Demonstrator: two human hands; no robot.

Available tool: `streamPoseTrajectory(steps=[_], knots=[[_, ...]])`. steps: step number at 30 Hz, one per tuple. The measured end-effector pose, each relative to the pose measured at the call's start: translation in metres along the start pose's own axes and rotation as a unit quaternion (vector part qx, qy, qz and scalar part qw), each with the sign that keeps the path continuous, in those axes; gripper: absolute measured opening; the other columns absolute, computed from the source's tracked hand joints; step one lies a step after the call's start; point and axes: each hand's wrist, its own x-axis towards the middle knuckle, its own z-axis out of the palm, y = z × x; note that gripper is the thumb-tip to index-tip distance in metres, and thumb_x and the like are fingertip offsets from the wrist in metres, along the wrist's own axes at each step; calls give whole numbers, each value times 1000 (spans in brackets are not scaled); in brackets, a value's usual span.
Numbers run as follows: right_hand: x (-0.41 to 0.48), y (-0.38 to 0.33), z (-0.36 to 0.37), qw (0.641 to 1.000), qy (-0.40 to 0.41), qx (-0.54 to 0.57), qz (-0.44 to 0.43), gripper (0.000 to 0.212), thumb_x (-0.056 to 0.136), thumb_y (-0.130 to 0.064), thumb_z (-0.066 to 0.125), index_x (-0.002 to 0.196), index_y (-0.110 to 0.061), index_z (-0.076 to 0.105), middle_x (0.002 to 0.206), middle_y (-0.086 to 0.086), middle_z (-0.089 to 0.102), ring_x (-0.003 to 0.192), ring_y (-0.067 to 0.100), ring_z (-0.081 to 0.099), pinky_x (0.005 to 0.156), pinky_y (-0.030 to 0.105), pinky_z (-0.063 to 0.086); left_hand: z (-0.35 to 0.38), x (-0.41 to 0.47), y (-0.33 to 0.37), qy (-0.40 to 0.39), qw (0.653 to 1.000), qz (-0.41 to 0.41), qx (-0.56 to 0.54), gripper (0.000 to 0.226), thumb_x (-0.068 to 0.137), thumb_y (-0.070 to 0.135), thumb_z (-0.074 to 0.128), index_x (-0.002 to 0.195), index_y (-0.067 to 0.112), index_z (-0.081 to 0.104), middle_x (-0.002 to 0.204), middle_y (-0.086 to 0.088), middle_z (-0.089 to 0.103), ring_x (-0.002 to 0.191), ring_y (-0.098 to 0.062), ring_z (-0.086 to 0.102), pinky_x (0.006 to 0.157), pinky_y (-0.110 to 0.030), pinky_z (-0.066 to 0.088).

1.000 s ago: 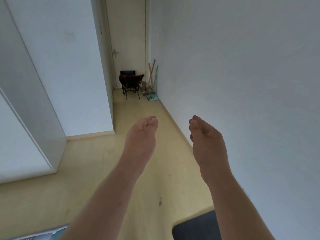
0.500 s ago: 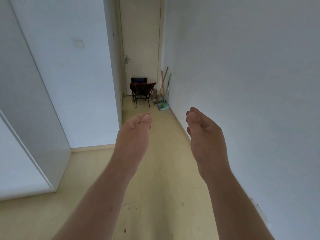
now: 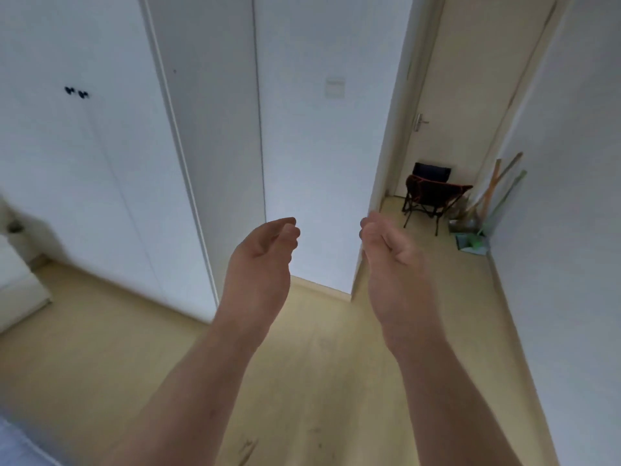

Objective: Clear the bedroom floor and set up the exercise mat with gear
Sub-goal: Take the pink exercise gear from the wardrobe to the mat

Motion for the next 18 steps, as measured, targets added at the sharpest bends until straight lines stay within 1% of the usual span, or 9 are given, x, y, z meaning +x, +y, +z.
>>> streamPoseTrajectory(steps=[2,3,6,8,10,11,13,15,18], knots=[[21,7,20,1000,-23,12,6,30,98,-51,47,119,-41,66,109,-26,70,97,2,70,78,26,59,-10,20,-1,17,1000,-1,1,23,97,42,61,115,34,73,109,13,75,109,-6,69,107,-39,50],[36,11,35,999,-41,17,8,18,98,-52,47,108,-44,59,101,-30,66,92,0,65,80,25,57,-18,35,-2,32,999,4,6,26,93,45,61,113,35,73,109,14,75,109,-6,69,107,-39,50],[79,18,87,997,-73,29,-12,39,102,-48,49,135,-32,62,130,-30,61,117,-9,58,106,27,44,-46,88,-6,70,997,24,6,28,89,47,59,112,37,72,109,14,76,109,-8,69,107,-40,50],[105,14,123,995,-91,26,-13,44,101,-46,49,140,-26,58,139,-16,61,127,2,58,113,39,45,-67,129,-8,93,995,29,4,34,82,51,59,110,37,73,107,12,76,108,-10,70,107,-40,50],[134,10,159,994,-105,11,-28,38,98,-48,46,122,-19,51,132,2,55,118,26,57,104,58,45,-86,173,-8,104,994,29,6,35,80,52,58,108,38,73,106,12,76,107,-10,70,106,-41,51],[144,8,171,994,-108,4,-33,34,97,-47,45,115,-18,44,128,4,47,113,32,52,100,58,43,-92,188,-7,106,994,30,5,35,80,52,58,107,38,74,105,13,76,107,-10,70,106,-40,51],[174,11,205,993,-113,7,-38,26,99,-46,46,111,-23,48,127,3,49,108,32,56,101,48,45,-108,225,-5,113,993,37,2,34,80,51,58,108,38,73,106,13,76,107,-10,70,106,-40,51],[204,14,243,993,-112,20,-35,28,103,-44,49,122,-32,66,133,-10,63,117,12,64,107,36,48,-125,265,-5,125,991,47,2,31,82,49,59,107,37,73,107,12,76,108,-10,70,106,-40,51],[239,14,295,990,-131,31,-43,42,105,-43,49,144,-31,55,142,-22,59,128,-3,55,112,25,42,-150,313,-6,143,988,52,-3,19,97,38,59,110,34,72,111,10,75,109,-9,69,106,-39,51]])
